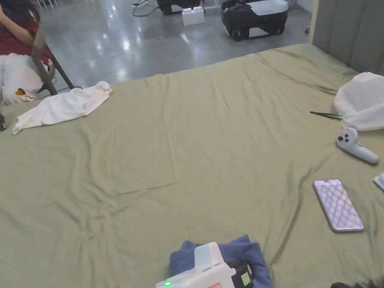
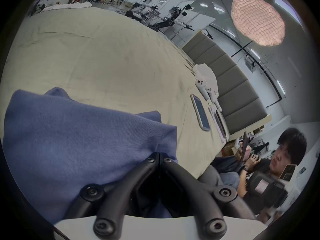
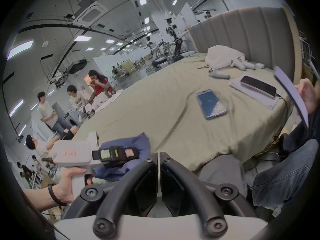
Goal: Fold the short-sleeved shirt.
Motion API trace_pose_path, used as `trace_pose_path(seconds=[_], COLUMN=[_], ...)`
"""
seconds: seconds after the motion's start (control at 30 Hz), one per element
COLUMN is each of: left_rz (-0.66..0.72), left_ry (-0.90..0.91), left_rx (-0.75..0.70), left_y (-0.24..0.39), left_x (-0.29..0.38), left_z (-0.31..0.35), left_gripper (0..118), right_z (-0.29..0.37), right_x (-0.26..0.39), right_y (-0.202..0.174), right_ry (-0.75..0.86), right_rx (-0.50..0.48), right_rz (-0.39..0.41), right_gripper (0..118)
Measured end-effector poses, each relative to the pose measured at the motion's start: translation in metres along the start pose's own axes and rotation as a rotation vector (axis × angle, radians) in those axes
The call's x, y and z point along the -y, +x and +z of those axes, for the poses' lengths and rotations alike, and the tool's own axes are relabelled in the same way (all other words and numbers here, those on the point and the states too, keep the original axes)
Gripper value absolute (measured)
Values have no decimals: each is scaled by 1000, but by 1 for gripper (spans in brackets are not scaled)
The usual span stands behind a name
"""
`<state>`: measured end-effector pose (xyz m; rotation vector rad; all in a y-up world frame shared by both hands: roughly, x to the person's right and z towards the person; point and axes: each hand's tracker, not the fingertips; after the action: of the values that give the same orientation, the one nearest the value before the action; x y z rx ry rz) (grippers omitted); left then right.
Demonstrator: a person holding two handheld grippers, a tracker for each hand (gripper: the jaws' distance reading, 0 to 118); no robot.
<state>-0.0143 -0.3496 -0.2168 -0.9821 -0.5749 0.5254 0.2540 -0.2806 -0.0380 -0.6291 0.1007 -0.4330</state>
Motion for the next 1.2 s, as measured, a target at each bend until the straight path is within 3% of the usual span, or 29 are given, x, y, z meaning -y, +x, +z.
trace_pose_path(seconds=[0.03, 0.07, 0.17, 0.2, 0.3, 0.4, 0.5, 0.57, 0.63, 0.83, 0.9, 0.97, 1.03, 1.2], left_rz=[41, 75, 138, 124, 82, 46, 75, 130, 187, 335, 319, 298, 303, 258], left_ry=[2, -5, 65, 80, 134, 163, 143, 138, 143, 94, 107, 78, 73, 90], left_rx=[20, 61, 136, 135, 89, -13, -7, 1, 10, 122, 118, 127, 80, 119], left_y=[-2, -5, -9, -12, -27, -49, -75, -90, -104, -128, -129, -127, -126, -120], left_x=[-2, -5, -16, -19, -26, -26, -24, -23, -21, -16, -13, -14, -17, -23], left_z=[5, 11, 49, 61, 100, 124, 137, 140, 138, 94, 80, 69, 67, 83], left_gripper=[19, 39, 83, 88, 89, 90, 91, 92, 94, 94, 81, 47, 42, 33], right_z=[-6, -15, -50, -64, -108, -152, -181, -183, -182, -182, -181, -182, -181, -170], right_x=[0, -2, -14, -19, -33, -38, -27, -28, -30, -26, -25, -25, -24, -24], right_y=[-5, -14, -30, -38, -56, -62, -53, -49, -44, -44, -45, -46, -47, -50], right_ry=[-19, -37, -114, -118, -203, -353, -473, -444, -470, -452, -449, -450, -449, -385], right_rx=[-8, -28, -127, -146, -116, 1, 29, 14, 8, 16, 20, 29, 34, 6], right_rz=[25, 52, 76, 95, 147, 132, 137, 143, 65, 92, 92, 92, 101, 102], right_gripper=[0, 0, 0, 0, 0, 0, 0, 0, 0, 0, 0, 0, 0, 0])
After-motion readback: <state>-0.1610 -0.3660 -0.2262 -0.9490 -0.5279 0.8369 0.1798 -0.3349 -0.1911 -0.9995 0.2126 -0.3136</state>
